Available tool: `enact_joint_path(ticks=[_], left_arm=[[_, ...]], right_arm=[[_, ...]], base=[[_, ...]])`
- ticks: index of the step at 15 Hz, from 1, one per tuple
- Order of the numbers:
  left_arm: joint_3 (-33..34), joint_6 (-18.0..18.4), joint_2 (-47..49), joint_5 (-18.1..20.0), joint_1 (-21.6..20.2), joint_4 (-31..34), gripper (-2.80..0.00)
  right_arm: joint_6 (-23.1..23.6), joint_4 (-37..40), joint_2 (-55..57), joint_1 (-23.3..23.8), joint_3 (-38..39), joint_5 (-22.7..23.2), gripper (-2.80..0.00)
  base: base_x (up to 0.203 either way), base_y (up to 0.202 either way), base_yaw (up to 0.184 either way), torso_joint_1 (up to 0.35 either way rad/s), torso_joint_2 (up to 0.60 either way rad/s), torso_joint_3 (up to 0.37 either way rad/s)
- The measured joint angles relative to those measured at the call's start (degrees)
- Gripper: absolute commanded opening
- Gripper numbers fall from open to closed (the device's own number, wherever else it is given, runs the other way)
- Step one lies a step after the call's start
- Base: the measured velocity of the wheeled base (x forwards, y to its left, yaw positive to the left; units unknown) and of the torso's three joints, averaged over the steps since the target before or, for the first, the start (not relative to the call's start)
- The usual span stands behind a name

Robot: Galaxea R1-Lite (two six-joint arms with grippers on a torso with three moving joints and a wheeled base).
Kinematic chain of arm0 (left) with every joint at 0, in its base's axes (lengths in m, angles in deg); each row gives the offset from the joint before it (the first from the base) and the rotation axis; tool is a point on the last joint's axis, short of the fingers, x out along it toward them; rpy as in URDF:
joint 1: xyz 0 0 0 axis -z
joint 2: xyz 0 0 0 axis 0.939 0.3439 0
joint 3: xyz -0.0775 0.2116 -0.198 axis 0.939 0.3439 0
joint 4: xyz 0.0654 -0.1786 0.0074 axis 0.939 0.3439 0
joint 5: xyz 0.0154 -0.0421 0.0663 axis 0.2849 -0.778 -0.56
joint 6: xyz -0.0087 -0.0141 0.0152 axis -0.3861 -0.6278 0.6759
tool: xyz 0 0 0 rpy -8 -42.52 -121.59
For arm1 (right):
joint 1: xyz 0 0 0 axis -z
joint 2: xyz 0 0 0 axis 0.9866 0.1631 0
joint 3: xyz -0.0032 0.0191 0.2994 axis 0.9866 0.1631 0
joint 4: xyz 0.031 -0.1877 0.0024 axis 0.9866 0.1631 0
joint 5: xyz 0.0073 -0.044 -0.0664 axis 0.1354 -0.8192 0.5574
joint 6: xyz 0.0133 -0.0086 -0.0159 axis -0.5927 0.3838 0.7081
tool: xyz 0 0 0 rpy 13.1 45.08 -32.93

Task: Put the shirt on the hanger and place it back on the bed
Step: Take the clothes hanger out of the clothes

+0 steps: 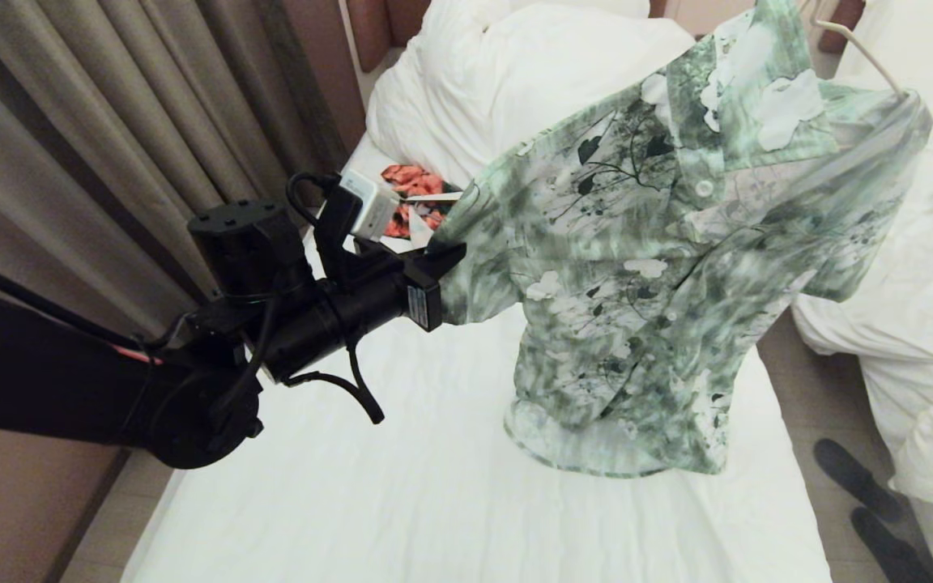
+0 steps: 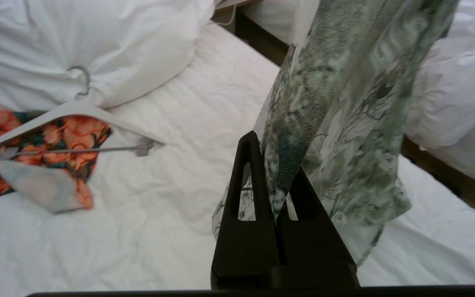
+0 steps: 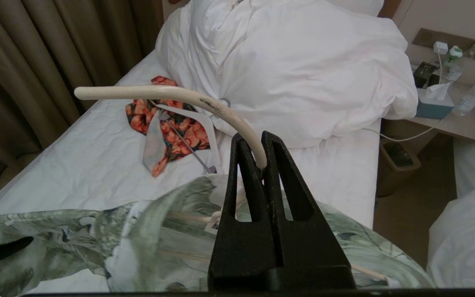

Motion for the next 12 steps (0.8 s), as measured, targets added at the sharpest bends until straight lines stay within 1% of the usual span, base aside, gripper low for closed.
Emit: enact_joint_path(ticks=[5,12], left_arm=[[-0.82,0.00,0.97,0.22,-1.96,0.02,-2.80],[-0.93,0.00,1.53,0.34,-2.57,-0.04,-2.80]], right_arm=[[0.03,0.10,-0.22,1.29,-0.01,0.07,-2.80],[0.58,0.17,-0.94,2.90,-0.11,0.46,-2.80]], base=[[0.000,0.000,0.000,0.000,0.00,0.000],[0.000,0.000,0.000,0.000,0.00,0.000]])
